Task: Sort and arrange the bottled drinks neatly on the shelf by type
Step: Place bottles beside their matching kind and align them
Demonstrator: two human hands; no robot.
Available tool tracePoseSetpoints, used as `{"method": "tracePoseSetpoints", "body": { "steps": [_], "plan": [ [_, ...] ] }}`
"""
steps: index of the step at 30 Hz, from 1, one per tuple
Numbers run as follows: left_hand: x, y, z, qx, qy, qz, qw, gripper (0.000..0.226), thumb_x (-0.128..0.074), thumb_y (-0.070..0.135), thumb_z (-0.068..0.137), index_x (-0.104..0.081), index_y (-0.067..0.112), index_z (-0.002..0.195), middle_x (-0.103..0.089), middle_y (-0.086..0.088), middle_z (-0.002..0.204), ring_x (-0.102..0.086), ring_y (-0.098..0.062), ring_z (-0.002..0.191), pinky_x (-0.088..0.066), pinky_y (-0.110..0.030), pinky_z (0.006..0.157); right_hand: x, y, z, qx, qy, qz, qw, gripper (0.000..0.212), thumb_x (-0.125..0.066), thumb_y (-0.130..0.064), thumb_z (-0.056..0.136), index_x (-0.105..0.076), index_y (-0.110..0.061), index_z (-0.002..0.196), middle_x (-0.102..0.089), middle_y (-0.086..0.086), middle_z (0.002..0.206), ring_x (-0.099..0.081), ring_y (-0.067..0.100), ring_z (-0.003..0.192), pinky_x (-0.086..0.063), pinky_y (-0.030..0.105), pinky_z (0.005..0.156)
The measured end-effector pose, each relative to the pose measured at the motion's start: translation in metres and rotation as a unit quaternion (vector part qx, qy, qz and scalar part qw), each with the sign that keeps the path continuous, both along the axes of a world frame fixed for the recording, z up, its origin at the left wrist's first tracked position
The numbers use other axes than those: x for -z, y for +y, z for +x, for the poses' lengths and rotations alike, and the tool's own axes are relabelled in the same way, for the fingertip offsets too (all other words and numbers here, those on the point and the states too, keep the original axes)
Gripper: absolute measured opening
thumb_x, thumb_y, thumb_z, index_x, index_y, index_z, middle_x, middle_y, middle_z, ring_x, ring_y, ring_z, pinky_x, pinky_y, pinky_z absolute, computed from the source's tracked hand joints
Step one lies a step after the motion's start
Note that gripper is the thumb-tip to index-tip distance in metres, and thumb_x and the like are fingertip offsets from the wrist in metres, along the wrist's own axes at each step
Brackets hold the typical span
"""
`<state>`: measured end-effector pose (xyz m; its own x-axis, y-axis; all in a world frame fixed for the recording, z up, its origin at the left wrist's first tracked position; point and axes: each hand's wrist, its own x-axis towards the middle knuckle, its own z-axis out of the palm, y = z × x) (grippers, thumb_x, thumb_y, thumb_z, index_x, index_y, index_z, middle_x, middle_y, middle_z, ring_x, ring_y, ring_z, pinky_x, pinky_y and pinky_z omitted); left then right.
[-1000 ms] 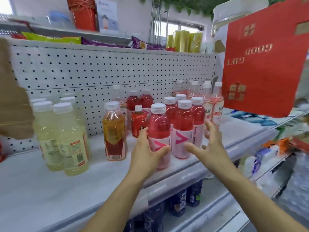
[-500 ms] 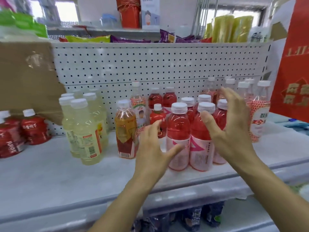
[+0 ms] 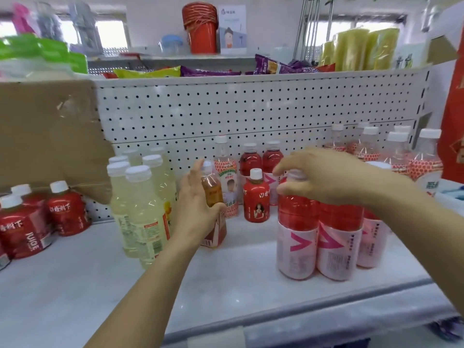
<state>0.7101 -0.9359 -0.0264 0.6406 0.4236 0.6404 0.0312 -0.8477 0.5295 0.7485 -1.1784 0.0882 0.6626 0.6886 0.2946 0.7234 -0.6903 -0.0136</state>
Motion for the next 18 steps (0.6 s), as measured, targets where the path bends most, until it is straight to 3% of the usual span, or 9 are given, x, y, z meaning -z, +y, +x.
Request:
{"method": "tracePoseSetpoints", "body": {
  "steps": [3,5,7,10,13,16,18],
  "plan": [
    [-0.001,-0.010,0.011,-0.049,-0.057,0.170,0.983,0.097,-0.080,0.017,0.076,-0.020,0.014,0.153,-0.021,-0.015,0.155,-0.023,-0.033,0.146,-0.031,-0.049,0.118,-0.001,0.000,0.001,0.004,0.046,-0.023,0.999,0.027,-0.057,-0.053,0.092,-0.064,-0.038,0.113,-0.063,-0.016,0.110,-0.059,0.012,0.101,-0.051,0.035,0.087],
    [-0.007,-0.025,0.024,0.004,-0.113,0.236,0.965,0.086,-0.073,0.013,0.081,-0.026,0.009,0.153,-0.022,-0.015,0.156,-0.024,-0.033,0.147,-0.031,-0.047,0.118,-0.003,-0.001,0.001,-0.017,0.076,-0.013,0.997,0.027,-0.055,-0.054,0.092,-0.066,-0.036,0.110,-0.065,-0.016,0.104,-0.061,0.009,0.097,-0.051,0.034,0.086],
    [-0.017,-0.038,0.042,0.096,-0.082,0.192,0.973,0.076,-0.065,0.009,0.087,-0.028,0.012,0.154,-0.022,-0.009,0.158,-0.025,-0.027,0.146,-0.034,-0.044,0.115,-0.008,-0.003,0.004,-0.048,0.103,0.040,0.993,0.029,-0.052,-0.054,0.093,-0.069,-0.032,0.102,-0.070,-0.013,0.096,-0.064,0.008,0.091,-0.052,0.032,0.085],
    [-0.028,-0.041,0.076,0.159,0.043,0.050,0.985,0.065,-0.053,0.018,0.099,-0.022,0.016,0.157,-0.028,-0.007,0.158,-0.032,-0.023,0.143,-0.030,-0.040,0.117,-0.024,-0.010,0.014,-0.045,0.099,0.109,0.988,0.034,-0.049,-0.048,0.097,-0.070,-0.022,0.100,-0.072,0.001,0.096,-0.065,0.019,0.092,-0.051,0.038,0.086],
    [-0.031,-0.036,0.105,0.154,0.132,-0.038,0.978,0.060,-0.050,0.026,0.102,-0.025,0.014,0.155,-0.035,-0.011,0.156,-0.040,-0.027,0.139,-0.035,-0.042,0.112,-0.030,-0.012,0.028,-0.024,0.122,0.048,0.991,0.039,-0.048,-0.049,0.097,-0.068,-0.017,0.107,-0.070,0.008,0.111,-0.064,0.027,0.105,-0.049,0.049,0.096],
    [-0.030,-0.038,0.118,0.164,0.149,-0.040,0.974,0.050,-0.053,0.027,0.102,-0.042,0.013,0.148,-0.046,-0.011,0.148,-0.052,-0.023,0.126,-0.045,-0.037,0.104,-0.030,-0.007,0.040,-0.009,0.132,0.006,0.991,0.044,-0.047,-0.050,0.098,-0.066,-0.011,0.107,-0.068,0.013,0.115,-0.062,0.031,0.108,-0.047,0.052,0.097],
    [-0.031,-0.040,0.120,0.170,0.156,-0.006,0.973,0.039,-0.051,0.019,0.102,-0.053,0.013,0.141,-0.054,-0.009,0.138,-0.055,-0.015,0.108,-0.047,-0.029,0.090,-0.034,-0.001,0.047,0.006,0.140,0.015,0.990,0.041,-0.048,-0.049,0.099,-0.070,-0.016,0.108,-0.069,0.009,0.116,-0.063,0.028,0.110,-0.047,0.049,0.100]
  ]
}}
